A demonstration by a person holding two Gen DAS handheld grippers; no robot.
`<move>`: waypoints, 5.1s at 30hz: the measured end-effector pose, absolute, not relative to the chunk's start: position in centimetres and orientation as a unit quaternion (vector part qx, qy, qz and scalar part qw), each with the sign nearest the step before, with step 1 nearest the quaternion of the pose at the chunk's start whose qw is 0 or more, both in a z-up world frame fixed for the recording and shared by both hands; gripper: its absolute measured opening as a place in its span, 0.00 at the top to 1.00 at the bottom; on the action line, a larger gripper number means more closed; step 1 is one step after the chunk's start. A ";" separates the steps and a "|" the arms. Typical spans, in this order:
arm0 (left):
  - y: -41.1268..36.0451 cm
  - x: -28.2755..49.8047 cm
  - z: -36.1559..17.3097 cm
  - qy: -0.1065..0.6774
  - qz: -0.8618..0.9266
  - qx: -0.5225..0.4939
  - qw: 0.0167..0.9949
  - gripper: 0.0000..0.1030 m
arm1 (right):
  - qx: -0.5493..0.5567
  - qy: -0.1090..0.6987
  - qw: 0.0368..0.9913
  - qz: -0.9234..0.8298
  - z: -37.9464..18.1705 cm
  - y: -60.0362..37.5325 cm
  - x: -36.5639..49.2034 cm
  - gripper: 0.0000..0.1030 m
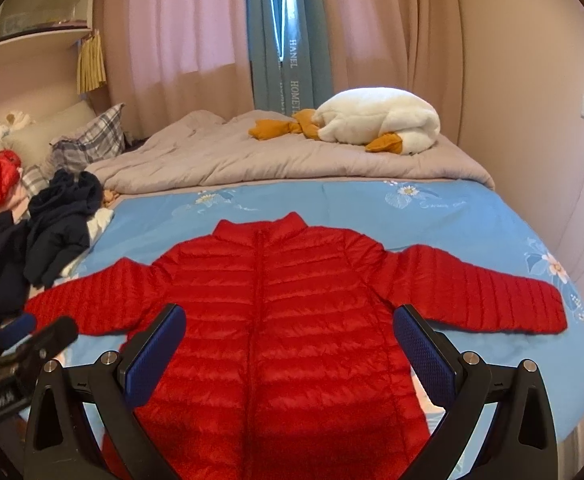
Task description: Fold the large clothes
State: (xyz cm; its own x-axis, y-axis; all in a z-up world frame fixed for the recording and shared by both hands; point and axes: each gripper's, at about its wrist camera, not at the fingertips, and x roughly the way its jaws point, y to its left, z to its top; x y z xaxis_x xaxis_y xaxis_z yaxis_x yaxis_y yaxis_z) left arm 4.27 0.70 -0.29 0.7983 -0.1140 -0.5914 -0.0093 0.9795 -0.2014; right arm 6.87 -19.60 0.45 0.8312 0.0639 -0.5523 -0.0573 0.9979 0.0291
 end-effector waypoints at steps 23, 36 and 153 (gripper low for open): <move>2.0 3.3 0.2 0.318 -0.020 -0.118 0.940 0.02 | 0.012 0.306 0.950 0.064 -0.1 -18.8 6.6 0.00; 1.8 3.1 0.2 0.320 -0.020 -0.112 0.941 0.02 | 0.023 0.312 0.947 0.064 -0.5 -19.0 6.7 0.00; -1.6 8.5 -12.5 0.487 -0.047 -0.172 0.855 0.05 | 0.360 0.264 0.854 -0.267 -9.0 -55.8 12.4 0.93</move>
State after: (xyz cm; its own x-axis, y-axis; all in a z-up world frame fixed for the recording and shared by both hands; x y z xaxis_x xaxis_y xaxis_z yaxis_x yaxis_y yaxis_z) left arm 8.54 -1.63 -12.49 0.5203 -0.2486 -0.8170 -0.0869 0.9363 -0.3403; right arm 12.41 -55.78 -9.00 0.7181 -0.2660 -0.6431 0.6462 0.5979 0.4743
